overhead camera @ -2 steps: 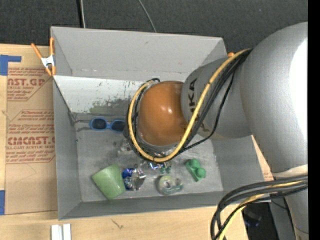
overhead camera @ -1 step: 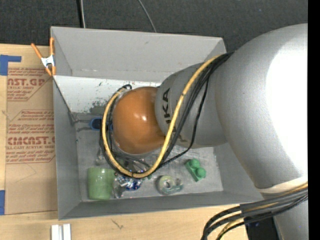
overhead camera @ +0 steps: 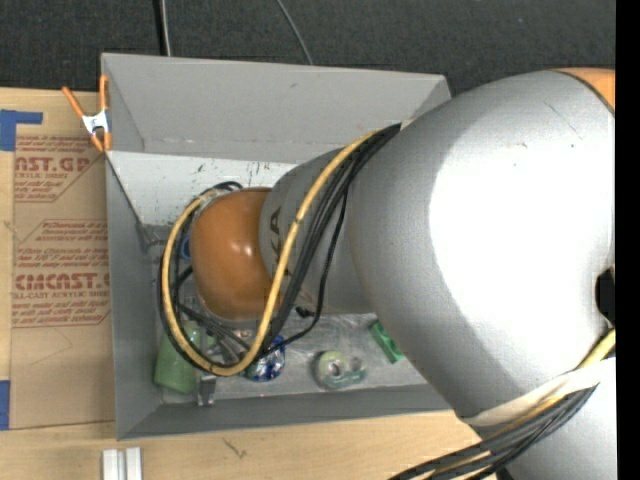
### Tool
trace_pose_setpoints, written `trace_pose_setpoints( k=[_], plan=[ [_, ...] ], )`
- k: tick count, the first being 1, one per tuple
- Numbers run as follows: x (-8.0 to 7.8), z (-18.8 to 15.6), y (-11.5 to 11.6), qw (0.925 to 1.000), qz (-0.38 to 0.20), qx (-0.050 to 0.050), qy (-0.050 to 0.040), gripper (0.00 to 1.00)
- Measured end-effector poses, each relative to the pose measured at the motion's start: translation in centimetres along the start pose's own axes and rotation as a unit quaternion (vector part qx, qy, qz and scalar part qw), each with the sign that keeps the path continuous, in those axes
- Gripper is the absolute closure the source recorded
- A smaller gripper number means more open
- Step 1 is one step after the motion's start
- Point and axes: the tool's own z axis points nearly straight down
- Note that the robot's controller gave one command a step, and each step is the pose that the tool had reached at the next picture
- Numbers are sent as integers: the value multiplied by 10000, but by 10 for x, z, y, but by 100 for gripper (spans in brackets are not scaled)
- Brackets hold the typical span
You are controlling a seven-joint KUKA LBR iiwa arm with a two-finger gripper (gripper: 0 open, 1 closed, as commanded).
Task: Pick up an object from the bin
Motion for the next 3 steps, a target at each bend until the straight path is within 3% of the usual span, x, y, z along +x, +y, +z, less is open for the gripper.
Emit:
trace_pose_setpoints(
  k=[1,2,3],
  plan=[
    [-1,2,-6,9895,1445,-27,13,0],
    [-1,1,-6,9894,1450,-28,8,100],
    [-3,-72,-8,9893,1452,-112,-33,100]
  ],
)
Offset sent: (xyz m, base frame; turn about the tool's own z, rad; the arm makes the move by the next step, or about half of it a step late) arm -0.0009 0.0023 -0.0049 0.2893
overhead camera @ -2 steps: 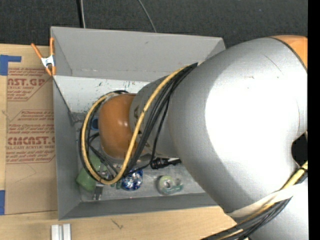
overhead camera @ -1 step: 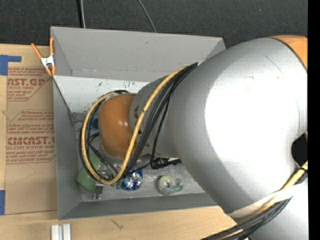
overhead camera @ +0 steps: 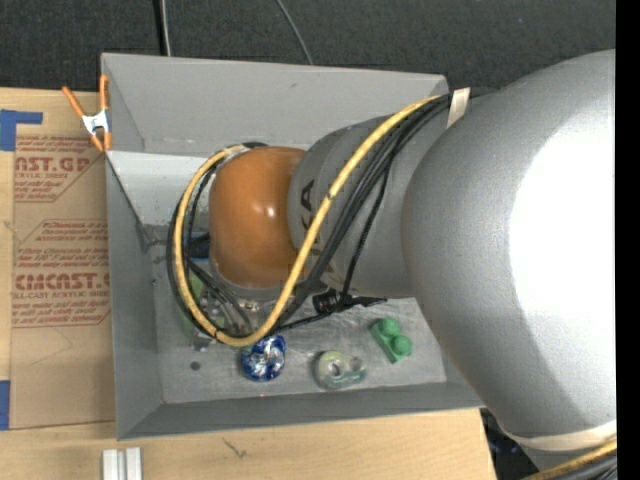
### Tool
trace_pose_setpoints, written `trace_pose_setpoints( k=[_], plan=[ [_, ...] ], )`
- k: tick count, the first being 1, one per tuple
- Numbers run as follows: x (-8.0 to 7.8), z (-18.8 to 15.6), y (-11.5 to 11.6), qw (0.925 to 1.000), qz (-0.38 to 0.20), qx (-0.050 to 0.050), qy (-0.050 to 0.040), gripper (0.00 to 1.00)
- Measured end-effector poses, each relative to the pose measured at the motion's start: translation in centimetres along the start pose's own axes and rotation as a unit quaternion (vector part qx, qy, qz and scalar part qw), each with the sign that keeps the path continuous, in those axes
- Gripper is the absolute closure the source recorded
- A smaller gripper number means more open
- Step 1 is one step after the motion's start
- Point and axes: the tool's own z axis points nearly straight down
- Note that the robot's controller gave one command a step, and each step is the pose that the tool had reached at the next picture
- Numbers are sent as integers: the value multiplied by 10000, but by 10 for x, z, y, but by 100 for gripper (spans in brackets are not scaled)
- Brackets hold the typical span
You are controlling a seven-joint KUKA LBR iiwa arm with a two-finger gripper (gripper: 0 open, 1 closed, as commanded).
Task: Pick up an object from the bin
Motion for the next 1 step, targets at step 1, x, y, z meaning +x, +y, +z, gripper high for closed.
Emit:
trace_pose_setpoints(
  k=[1],
  plan=[
    [-1,-51,1,10000,-8,-4,6,100]
  ],
)
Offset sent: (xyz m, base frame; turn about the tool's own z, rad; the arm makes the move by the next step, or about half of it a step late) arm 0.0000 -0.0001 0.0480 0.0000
